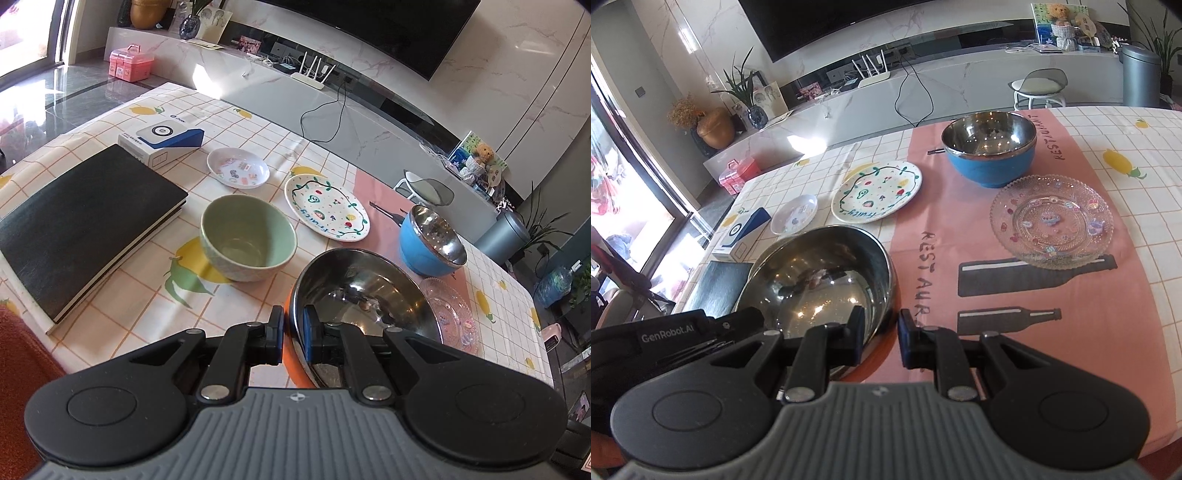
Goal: Organize plates and bowls
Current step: 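Lift the orange-based steel bowl with both grippers and carry it toward the blue-based bowl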
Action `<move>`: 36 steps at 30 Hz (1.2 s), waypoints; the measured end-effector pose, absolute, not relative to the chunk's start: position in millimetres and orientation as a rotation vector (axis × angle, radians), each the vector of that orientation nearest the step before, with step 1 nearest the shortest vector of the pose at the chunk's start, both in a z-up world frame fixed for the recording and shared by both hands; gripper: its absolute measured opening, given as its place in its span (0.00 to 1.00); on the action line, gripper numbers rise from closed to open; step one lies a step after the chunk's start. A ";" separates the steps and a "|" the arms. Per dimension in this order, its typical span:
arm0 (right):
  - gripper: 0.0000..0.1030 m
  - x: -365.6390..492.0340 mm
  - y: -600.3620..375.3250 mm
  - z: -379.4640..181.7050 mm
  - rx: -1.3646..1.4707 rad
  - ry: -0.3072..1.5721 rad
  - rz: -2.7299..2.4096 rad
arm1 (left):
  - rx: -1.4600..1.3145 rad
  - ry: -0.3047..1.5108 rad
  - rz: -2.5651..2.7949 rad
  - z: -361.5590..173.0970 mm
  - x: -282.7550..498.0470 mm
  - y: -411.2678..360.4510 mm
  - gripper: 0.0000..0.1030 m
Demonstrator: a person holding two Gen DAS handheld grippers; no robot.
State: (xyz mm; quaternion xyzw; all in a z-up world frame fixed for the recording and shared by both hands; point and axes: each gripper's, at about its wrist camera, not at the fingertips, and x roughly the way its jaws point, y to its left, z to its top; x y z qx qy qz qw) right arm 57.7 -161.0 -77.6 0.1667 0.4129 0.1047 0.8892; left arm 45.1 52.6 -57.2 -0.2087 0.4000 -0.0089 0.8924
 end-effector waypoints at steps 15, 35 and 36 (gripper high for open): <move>0.17 52.6 -148.6 -93.2 0.326 0.918 0.215 | -0.443 0.870 -0.006 -77.7 42.7 60.9 0.11; 0.18 62.6 -148.3 -110.4 0.361 0.992 0.230 | -0.397 0.944 0.015 -90.9 48.5 61.9 0.11; 0.19 62.9 -148.8 -110.8 0.366 0.999 0.231 | -0.387 0.947 0.015 -90.6 48.6 60.6 0.11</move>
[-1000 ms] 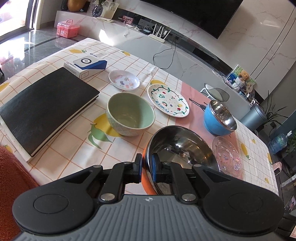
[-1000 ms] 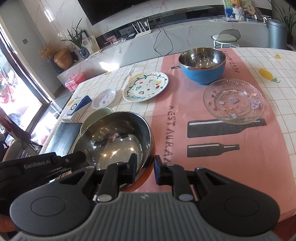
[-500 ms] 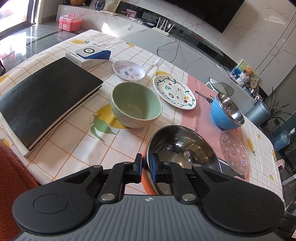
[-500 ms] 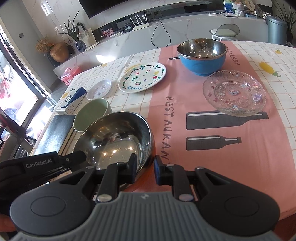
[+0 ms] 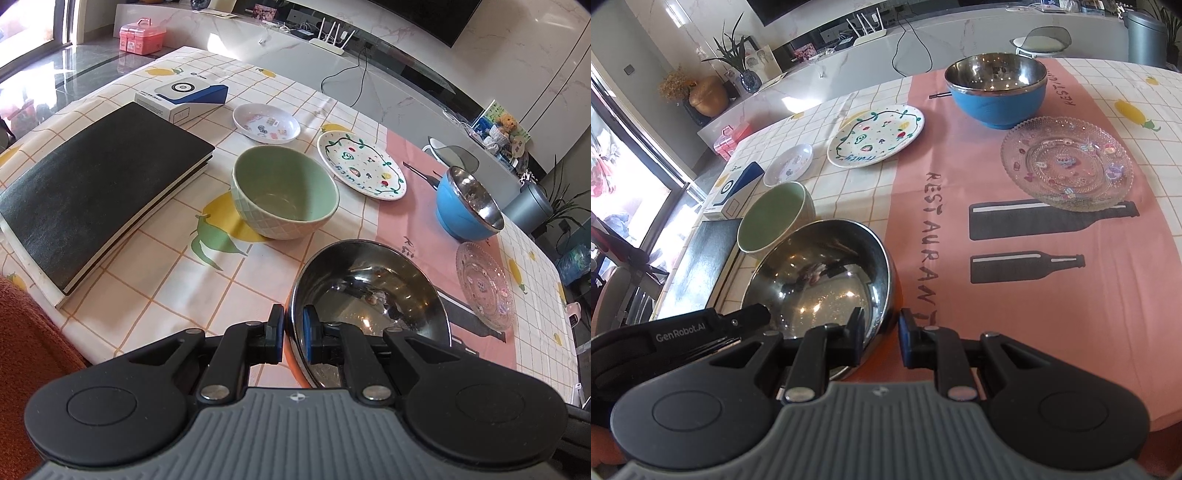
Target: Organize plates and bowls
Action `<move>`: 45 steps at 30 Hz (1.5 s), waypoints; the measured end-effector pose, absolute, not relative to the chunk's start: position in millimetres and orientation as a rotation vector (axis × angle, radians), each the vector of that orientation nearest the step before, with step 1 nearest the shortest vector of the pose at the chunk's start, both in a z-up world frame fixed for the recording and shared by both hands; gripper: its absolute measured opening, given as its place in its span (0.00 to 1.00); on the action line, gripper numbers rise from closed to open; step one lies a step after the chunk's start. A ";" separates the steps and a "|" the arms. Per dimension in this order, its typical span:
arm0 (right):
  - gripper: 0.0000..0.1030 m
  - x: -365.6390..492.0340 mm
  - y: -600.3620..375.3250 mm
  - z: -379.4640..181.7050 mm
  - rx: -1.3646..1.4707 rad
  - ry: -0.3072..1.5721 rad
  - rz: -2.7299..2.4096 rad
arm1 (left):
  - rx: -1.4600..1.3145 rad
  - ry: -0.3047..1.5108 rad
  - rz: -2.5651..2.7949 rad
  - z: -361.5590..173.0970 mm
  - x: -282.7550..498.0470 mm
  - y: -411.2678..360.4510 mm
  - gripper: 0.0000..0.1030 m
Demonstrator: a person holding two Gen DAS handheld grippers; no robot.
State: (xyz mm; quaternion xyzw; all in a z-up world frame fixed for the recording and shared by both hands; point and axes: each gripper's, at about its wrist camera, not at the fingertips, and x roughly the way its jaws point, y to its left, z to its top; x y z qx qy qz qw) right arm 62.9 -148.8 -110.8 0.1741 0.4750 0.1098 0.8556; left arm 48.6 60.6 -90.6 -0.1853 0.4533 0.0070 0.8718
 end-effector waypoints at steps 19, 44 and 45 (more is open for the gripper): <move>0.45 54.3 -159.0 -101.8 0.411 0.991 0.258 | -0.388 0.886 0.031 -74.8 39.6 52.7 0.59; 0.66 72.3 -267.7 -56.8 0.526 0.794 0.083 | -0.321 0.833 -0.277 -5.4 106.8 -42.4 0.66; 0.66 75.4 -270.8 -56.3 0.523 0.789 0.077 | -0.319 0.836 -0.289 -4.6 111.8 -45.9 0.66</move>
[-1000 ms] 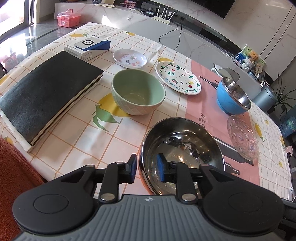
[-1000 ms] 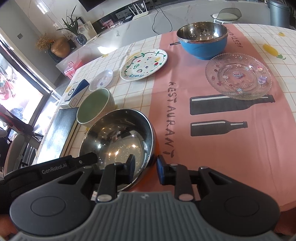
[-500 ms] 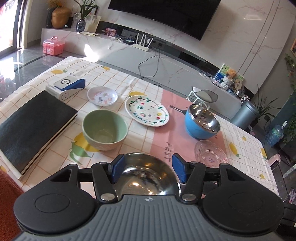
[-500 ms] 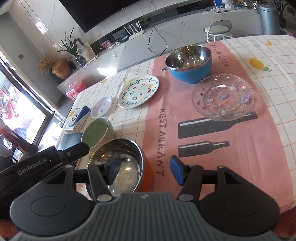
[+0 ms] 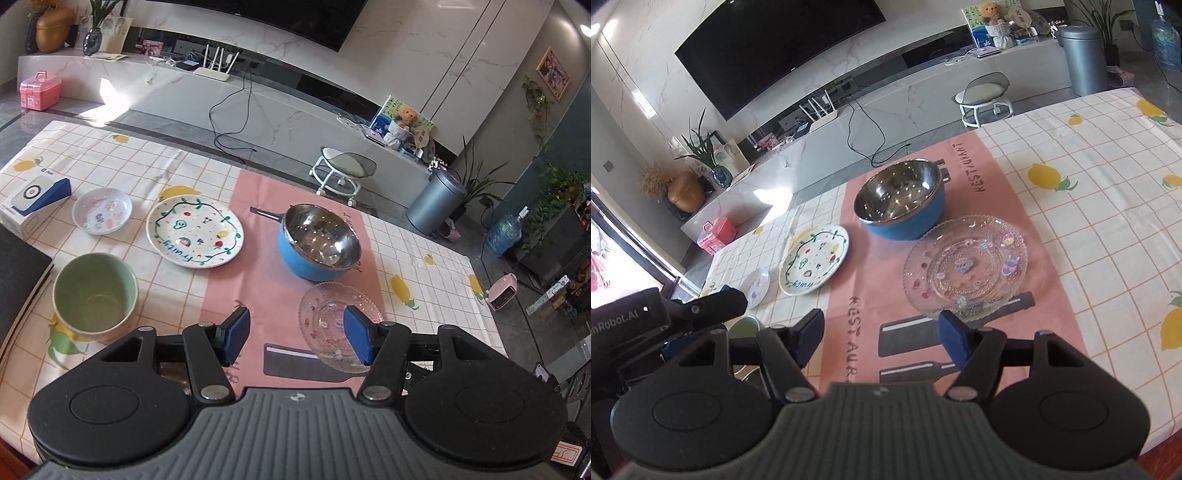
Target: Organize plates and bowls
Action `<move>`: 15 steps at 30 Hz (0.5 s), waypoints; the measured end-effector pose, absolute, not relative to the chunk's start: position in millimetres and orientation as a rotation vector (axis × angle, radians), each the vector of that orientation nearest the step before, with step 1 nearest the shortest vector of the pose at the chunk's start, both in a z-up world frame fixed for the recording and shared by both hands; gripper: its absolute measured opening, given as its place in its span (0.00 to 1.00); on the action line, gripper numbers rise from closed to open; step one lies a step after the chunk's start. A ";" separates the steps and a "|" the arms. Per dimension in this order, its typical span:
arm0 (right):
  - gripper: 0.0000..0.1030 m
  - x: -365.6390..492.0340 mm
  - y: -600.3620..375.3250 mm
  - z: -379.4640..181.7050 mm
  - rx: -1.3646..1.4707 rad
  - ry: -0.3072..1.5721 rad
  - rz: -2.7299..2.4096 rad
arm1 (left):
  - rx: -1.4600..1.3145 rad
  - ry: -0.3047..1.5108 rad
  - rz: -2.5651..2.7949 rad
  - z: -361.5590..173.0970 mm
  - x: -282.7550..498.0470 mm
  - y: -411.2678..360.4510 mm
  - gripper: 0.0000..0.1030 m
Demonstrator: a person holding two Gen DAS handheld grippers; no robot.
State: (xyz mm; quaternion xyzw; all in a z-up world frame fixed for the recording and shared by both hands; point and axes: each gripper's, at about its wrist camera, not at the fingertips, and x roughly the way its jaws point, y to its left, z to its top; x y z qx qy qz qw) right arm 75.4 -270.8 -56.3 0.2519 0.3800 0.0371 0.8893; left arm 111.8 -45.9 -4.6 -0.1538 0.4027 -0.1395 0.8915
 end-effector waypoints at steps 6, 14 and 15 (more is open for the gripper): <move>0.66 100.4 -286.7 -56.2 0.500 0.771 0.043 | -0.306 0.872 -0.336 -9.4 146.1 -64.2 0.66; 0.65 148.1 -302.2 -63.1 0.455 0.778 0.011 | -0.347 0.948 -0.363 -27.1 196.9 -73.5 0.66; 0.65 154.7 -304.7 -65.1 0.456 0.781 0.005 | -0.349 0.952 -0.360 -28.7 203.2 -74.1 0.66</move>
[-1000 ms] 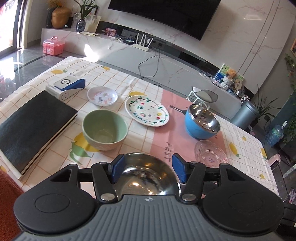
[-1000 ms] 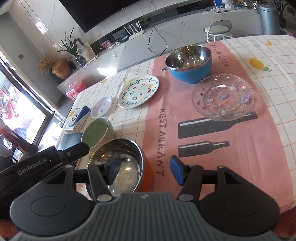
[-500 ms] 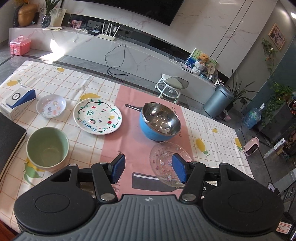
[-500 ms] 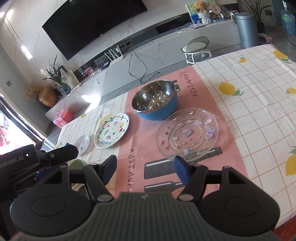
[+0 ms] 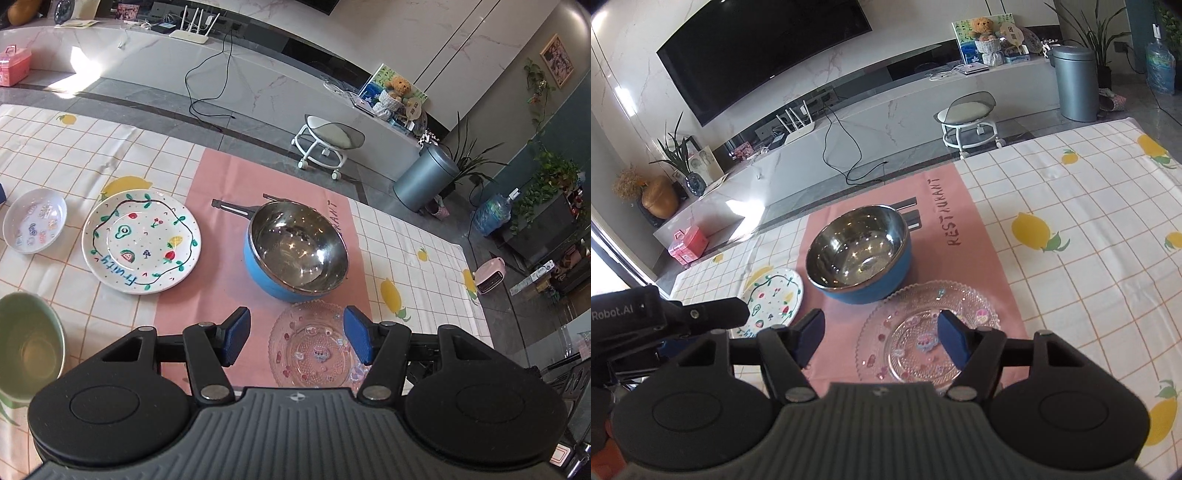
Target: Organize plates and bowls
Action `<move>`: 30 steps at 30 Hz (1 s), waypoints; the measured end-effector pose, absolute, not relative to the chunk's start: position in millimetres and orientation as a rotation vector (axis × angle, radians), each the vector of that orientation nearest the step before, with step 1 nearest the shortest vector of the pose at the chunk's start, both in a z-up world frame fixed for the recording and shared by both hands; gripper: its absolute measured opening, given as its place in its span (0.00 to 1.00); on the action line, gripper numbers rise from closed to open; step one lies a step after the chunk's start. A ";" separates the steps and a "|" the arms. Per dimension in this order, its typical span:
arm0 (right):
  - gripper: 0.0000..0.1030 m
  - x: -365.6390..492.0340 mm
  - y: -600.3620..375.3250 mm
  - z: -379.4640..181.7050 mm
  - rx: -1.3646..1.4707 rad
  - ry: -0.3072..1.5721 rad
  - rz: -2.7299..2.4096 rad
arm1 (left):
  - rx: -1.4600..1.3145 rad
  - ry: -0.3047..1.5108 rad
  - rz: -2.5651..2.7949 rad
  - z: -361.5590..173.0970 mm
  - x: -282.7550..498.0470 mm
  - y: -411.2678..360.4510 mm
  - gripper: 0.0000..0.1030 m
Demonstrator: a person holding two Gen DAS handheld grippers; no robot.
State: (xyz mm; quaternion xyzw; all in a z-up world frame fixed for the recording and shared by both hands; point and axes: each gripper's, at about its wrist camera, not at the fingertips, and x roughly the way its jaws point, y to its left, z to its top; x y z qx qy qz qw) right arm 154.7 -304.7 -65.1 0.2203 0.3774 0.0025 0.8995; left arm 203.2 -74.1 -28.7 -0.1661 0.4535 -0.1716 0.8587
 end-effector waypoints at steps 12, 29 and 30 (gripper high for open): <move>0.50 230.4 -321.0 -92.0 0.490 0.828 -0.020 | -0.409 0.998 -0.296 -66.2 280.4 -76.9 0.63; 0.23 278.8 -325.6 -126.8 0.552 0.910 -0.025 | -0.287 1.044 -0.240 -98.0 315.9 -114.5 0.35; 0.19 279.7 -324.7 -127.7 0.559 0.912 -0.017 | -0.279 1.042 -0.236 -98.1 316.0 -114.4 0.32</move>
